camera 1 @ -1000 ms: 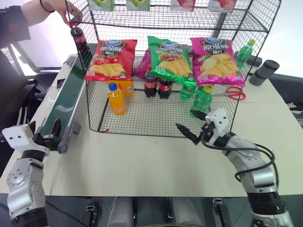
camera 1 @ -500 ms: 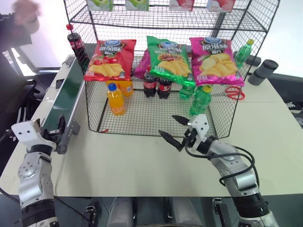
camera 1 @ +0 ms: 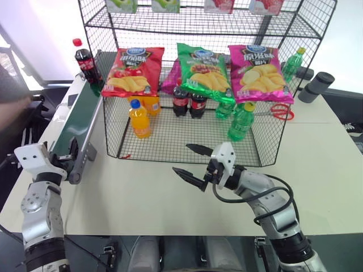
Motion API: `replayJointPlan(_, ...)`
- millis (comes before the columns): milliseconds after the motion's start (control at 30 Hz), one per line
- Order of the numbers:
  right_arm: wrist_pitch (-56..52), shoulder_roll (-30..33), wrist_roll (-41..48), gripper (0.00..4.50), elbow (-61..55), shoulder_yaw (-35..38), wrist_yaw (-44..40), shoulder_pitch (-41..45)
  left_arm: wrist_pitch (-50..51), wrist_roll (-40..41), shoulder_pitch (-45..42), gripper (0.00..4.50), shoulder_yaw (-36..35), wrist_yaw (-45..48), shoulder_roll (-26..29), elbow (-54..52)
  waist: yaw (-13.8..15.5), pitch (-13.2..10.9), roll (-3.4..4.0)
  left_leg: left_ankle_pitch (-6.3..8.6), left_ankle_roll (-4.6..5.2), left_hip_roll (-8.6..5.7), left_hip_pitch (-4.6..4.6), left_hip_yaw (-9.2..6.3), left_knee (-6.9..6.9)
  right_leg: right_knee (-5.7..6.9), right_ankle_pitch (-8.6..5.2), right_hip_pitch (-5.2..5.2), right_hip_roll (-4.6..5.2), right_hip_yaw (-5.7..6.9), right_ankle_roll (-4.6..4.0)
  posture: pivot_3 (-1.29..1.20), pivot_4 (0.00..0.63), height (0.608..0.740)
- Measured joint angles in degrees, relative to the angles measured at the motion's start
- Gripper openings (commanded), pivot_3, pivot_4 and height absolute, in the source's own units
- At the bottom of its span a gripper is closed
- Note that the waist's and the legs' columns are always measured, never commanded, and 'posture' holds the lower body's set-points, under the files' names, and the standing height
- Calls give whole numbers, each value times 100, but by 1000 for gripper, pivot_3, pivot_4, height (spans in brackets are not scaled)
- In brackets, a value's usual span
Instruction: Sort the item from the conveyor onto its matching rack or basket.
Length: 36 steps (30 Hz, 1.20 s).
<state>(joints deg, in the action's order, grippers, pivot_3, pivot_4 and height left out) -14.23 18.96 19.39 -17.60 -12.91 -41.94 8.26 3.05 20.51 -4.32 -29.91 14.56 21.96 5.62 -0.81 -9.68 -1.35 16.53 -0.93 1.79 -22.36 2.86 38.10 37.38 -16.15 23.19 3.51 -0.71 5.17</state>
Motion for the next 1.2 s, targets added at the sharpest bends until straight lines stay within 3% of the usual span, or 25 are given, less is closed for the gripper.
replayJointPlan(1200,-173,-45,103,4446,-9,-154,-178,127,-261,-101,-165,4500,0,262,73,504,-6,0,0,1,-1,1,-2,-4,-2,-3,0,4,8,0,-2,0,150,740)
